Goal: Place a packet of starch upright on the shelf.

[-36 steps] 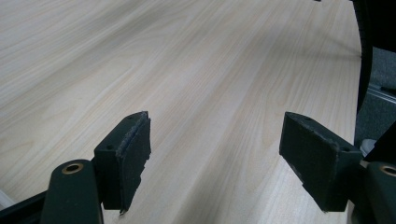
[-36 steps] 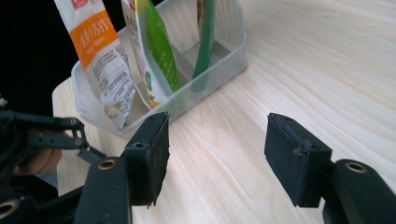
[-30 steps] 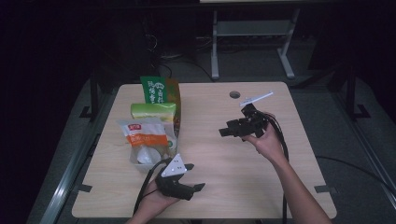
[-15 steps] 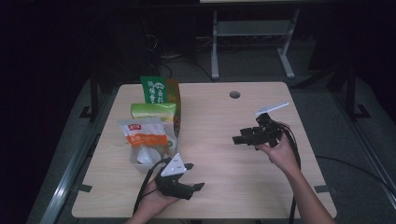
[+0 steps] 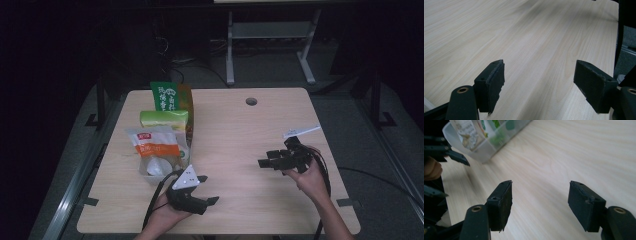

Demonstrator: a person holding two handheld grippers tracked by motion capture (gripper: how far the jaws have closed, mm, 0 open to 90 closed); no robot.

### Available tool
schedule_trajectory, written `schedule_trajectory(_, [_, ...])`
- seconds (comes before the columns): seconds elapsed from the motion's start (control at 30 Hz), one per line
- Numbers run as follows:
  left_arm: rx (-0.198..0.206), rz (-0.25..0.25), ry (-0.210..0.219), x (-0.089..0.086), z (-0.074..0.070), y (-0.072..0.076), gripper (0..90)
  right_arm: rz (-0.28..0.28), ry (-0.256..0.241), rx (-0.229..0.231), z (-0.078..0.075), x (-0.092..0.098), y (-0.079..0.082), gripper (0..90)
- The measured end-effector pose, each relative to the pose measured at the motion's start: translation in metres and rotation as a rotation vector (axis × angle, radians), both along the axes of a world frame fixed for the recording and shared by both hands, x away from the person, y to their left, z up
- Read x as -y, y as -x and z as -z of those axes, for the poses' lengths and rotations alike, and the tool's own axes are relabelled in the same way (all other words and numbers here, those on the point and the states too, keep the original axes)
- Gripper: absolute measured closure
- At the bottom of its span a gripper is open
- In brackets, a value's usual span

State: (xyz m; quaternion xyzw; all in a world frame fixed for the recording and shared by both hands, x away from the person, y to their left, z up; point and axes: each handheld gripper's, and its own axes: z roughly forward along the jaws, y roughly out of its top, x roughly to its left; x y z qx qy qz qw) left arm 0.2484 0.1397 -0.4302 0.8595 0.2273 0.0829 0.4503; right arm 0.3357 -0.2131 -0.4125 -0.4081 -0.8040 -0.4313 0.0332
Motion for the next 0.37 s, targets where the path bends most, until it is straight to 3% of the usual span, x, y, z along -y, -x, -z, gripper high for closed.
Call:
schedule_trajectory(0.1, [0.003, 0.004, -0.005, 0.0, 0.0, 0.0, 24.3, 0.016, -0.002, -0.012, 0.007, 0.004, 0.008, 34.9])
schedule_trajectory(0.37, [-0.009, 0.005, -0.003, 0.002, 0.001, 0.003, 23.8, 0.074, -0.006, 0.027, 0.017, 0.013, 0.035, 34.2])
